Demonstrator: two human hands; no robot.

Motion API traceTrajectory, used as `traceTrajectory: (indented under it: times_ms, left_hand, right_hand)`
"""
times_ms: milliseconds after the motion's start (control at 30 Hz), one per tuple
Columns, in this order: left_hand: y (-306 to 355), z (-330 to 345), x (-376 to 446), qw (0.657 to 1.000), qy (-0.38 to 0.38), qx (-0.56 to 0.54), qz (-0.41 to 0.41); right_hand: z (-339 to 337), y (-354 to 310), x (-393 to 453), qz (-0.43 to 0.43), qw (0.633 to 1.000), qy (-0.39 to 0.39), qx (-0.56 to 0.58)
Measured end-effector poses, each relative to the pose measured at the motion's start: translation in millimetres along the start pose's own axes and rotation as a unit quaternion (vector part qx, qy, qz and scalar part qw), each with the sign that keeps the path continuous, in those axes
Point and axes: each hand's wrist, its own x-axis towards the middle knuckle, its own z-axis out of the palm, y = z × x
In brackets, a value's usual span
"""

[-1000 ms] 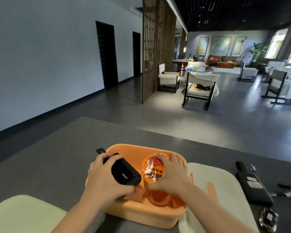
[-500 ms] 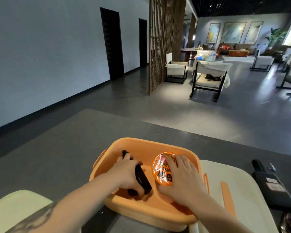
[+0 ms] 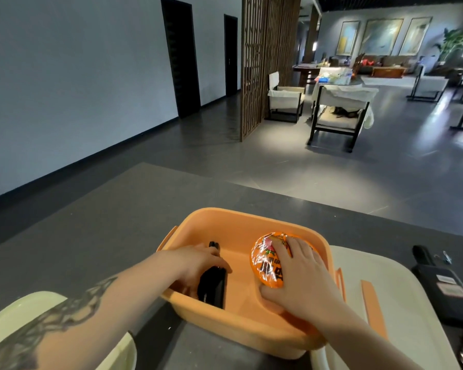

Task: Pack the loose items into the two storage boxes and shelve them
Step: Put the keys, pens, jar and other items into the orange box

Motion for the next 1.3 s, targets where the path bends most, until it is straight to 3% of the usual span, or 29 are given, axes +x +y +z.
traceTrajectory:
  times_ms: [167, 300, 800, 900, 1033, 1133, 1300]
  left_hand:
    - [9.4, 11.4, 0.8, 0.986, 0.036, -0.152, -0.061]
    - [15.4, 15.1, 8.6, 0.990, 0.053, -0.096, -0.089]
    - [6.1, 18.0, 15.4, 0.973, 0.045, -0.194, -0.112]
    - [9.0, 8.2, 6.7, 0.946, 0.191, -0.239, -0.109]
    - [43.1, -24.0, -8.9, 0.822, 0.416, -0.370, -0.118]
    - [101.0, -39.1, -19.9, 0.779, 0.486, -0.395, -0.039]
    - [230.4, -47.0, -19.4, 0.765, 0.509, -0.387, 0.079]
  right_hand:
    - [-0.2, -1.1, 0.2, -0.001, 1.000, 0.000, -0.004]
    - [0.5, -2.9, 0.4, -0.002, 1.000, 0.002, -0.014]
    - [3.0, -2.5, 3.5, -0.016, 0.999, 0.019, -0.036]
    - [-6.3, -5.0, 0.3, -0.020, 1.000, 0.024, -0.002]
    - [-25.6, 4.1, -24.8, -0.034, 0.991, 0.096, 0.092]
    - [-40.0, 34.3, -64.4, -0.011, 0.977, 0.171, 0.126]
    - [-56.2, 109.9, -137.0, 0.108, 0.958, 0.230, 0.129]
